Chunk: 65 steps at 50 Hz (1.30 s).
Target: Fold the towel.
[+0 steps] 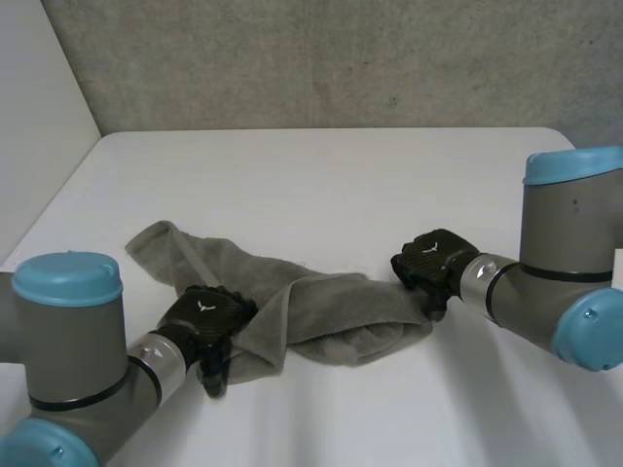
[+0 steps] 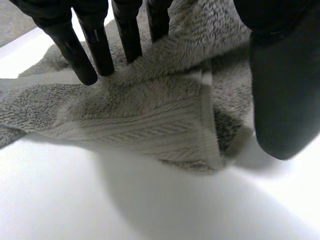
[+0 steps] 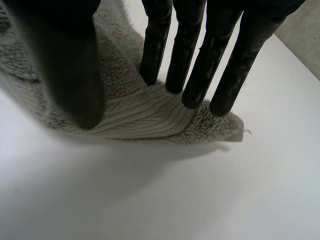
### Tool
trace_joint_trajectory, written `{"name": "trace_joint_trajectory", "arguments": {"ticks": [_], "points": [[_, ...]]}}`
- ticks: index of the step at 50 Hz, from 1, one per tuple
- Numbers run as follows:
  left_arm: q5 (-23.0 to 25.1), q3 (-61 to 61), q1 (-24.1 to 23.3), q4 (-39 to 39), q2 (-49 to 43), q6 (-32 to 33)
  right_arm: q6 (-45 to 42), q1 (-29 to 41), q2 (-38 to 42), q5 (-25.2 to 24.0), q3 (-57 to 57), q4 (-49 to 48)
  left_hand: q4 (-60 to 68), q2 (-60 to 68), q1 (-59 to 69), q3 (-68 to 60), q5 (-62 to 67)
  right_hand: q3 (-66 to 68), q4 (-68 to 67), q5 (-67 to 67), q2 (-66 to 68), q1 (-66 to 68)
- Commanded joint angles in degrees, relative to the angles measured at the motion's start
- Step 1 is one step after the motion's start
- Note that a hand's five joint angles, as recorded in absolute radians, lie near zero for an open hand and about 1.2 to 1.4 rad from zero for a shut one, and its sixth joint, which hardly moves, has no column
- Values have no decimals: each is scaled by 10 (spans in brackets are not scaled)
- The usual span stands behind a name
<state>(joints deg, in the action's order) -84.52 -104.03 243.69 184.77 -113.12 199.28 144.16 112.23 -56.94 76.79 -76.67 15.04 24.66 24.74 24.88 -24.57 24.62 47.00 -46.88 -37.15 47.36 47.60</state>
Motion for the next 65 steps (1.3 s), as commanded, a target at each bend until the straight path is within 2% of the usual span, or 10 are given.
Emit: {"name": "trace_joint_trajectory", "arguments": {"ticks": [1,8,17,27,32,44,49,58,63,65], "points": [[-43,13,-14,57,-12,2,4,4,22,6,10,-55,138,137,136,-139,38,312,-313,-311,308,306],[-79,50,-22,95,-44,57,39,4,21,26,40,-146,545,544,542,-545,445,330,-331,-328,326,324],[-88,147,-21,106,-54,96,54,5,13,36,54,-275,553,553,551,-554,454,330,-331,-328,326,324],[-125,402,2,189,-10,57,78,4,-85,125,44,-600,553,553,551,-554,454,330,-331,-328,326,324],[-128,400,18,255,11,33,94,5,-107,108,28,-559,553,553,551,-554,454,330,-331,-328,326,324],[-120,231,29,240,14,18,82,-4,-110,-3,-33,-347,553,553,551,-554,454,330,-331,-328,326,324],[-102,120,38,192,8,22,-2,-26,-88,-45,-76,-208,530,529,528,-531,431,330,-331,-328,326,324],[-48,51,65,145,14,23,-138,-32,-40,-43,-136,-160,475,474,472,-475,375,330,-331,-328,326,324],[-43,43,74,112,40,23,-132,-36,-45,-41,-141,-157,428,427,425,-428,328,137,-138,-136,134,131],[-36,41,76,85,56,22,-116,-35,-56,-41,-141,-157,382,381,380,-383,283,-89,87,90,-92,-95]]}}
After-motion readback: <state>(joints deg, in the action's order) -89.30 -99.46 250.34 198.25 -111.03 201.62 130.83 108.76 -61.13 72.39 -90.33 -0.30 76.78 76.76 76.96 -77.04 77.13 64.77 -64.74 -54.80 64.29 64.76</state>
